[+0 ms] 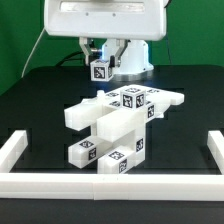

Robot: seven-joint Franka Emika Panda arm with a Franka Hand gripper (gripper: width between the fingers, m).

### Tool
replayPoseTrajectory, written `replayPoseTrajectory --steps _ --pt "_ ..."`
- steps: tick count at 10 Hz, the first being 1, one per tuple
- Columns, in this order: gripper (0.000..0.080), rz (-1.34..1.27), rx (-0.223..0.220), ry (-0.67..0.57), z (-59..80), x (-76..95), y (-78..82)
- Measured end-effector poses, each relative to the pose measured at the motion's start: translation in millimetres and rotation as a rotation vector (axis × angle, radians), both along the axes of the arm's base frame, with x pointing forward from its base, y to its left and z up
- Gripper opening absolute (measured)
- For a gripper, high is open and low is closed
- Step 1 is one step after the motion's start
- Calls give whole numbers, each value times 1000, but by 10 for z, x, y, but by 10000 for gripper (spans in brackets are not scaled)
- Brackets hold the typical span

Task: Assemble chair

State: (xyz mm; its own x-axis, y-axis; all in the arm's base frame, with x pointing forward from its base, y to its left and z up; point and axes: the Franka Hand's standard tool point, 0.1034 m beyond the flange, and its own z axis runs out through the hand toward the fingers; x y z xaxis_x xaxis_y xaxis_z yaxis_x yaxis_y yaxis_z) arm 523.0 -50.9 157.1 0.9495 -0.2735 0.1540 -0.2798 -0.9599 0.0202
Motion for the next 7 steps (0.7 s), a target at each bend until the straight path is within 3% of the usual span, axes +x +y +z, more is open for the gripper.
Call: replayPoseTrajectory --steps 7 --pt "284 6 -33 -13 -174 -100 -29"
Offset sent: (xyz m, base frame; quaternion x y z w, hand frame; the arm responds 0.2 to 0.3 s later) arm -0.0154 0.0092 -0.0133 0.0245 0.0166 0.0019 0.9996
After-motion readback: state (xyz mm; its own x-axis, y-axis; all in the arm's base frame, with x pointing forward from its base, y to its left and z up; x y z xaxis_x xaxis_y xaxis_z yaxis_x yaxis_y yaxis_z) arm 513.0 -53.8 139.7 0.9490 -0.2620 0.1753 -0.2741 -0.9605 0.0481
